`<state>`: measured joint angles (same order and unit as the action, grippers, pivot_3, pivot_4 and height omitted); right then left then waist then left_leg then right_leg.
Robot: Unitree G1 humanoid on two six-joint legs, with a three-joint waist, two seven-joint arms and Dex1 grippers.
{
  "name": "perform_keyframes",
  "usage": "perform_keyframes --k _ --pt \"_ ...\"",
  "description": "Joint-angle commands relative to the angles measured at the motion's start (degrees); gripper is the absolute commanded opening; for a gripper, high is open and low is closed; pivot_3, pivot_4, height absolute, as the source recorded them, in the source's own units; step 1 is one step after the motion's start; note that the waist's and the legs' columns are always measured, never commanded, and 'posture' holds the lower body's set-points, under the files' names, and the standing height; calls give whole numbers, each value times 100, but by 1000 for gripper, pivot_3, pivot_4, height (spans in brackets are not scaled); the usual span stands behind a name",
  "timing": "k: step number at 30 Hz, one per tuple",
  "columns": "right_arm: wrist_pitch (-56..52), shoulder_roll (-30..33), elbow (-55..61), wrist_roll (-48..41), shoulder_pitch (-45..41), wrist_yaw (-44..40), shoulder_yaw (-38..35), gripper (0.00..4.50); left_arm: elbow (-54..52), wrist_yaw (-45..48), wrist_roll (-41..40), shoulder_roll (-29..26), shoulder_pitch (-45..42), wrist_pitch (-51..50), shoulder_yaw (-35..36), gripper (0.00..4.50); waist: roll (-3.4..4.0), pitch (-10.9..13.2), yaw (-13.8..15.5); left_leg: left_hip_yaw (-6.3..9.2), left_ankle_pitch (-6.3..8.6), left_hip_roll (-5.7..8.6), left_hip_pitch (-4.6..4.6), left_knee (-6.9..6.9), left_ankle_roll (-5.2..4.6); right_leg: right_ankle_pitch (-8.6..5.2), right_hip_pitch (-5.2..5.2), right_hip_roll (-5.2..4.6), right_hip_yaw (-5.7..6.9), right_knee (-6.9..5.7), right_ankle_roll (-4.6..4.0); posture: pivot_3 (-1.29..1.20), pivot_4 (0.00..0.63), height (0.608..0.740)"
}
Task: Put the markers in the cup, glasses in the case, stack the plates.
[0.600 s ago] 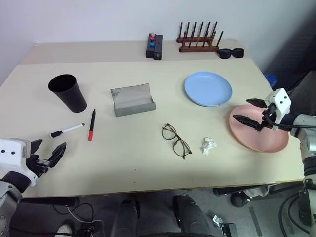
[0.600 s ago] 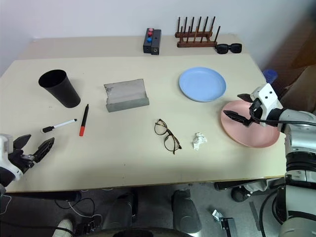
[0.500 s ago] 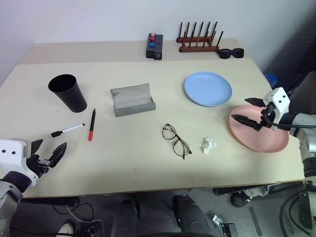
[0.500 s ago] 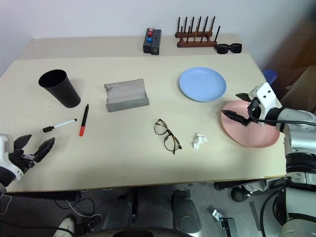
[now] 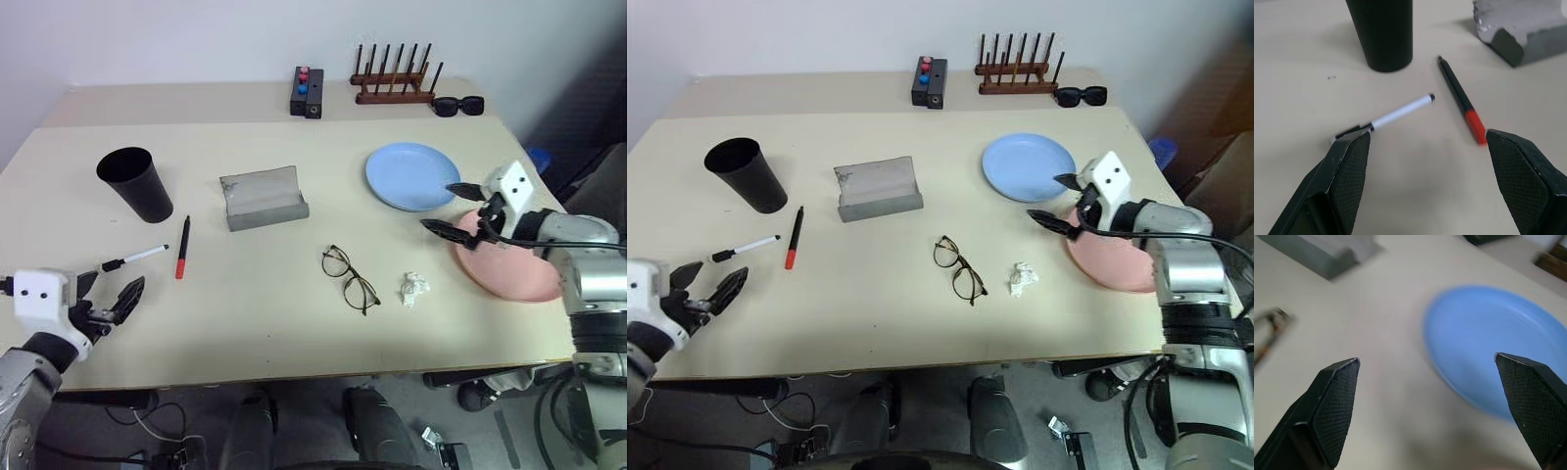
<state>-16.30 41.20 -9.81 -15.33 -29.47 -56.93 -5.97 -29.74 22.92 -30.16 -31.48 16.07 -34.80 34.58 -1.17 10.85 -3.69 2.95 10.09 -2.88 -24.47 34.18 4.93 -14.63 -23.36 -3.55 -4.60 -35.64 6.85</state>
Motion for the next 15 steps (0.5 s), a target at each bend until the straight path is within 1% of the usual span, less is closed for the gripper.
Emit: perform_keyframes --k 1,3,4,6,9,12,15 --pt "-372 -145 1018 -309 71 135 71 4500 -77 -290 78 -154 -286 -356 -156 3845 0 0 8 0 0 0 0 0 0 -1 0 0 0 -2 2 0 150 740" --pt "-681 -455 1655 -508 181 276 319 4500 20 -539 41 -203 -706 -777 -369 4368 -1 -1 20 0 0 0 -1 0 0 -4 -1 0 0 -7 7 0 150 740" --pt "-801 -566 1894 -556 241 356 405 4500 52 -595 23 -219 -813 -919 -408 4464 -6 -4 28 2 0 0 0 0 0 -6 -2 1 0 -15 11 0 150 740" --pt "-951 -793 2299 -543 400 506 666 4500 45 -853 84 -237 -1244 -1330 -709 4464 -8 -5 48 12 0 0 5 3 0 -13 -6 7 1 -41 21 0 150 740" --pt "-999 -1122 2614 -518 692 757 945 4500 66 -1446 150 -203 -2103 -2382 -1148 4464 -11 -5 132 19 -2 1 6 6 2 -15 -4 10 3 -48 23 0 150 740" --pt "-945 -1347 2797 -408 953 968 1206 4500 -1 -1759 4 -53 -2658 -3294 -1135 4464 -16 -8 128 26 -3 3 3 13 5 -14 1 10 6 -47 23 0 150 740" --pt "-825 -1498 2787 -387 1063 985 1401 4500 -111 -1932 -113 210 -3092 -3950 -1090 4464 -15 -8 118 27 -4 2 4 11 5 -14 1 11 7 -49 26 0 150 740"
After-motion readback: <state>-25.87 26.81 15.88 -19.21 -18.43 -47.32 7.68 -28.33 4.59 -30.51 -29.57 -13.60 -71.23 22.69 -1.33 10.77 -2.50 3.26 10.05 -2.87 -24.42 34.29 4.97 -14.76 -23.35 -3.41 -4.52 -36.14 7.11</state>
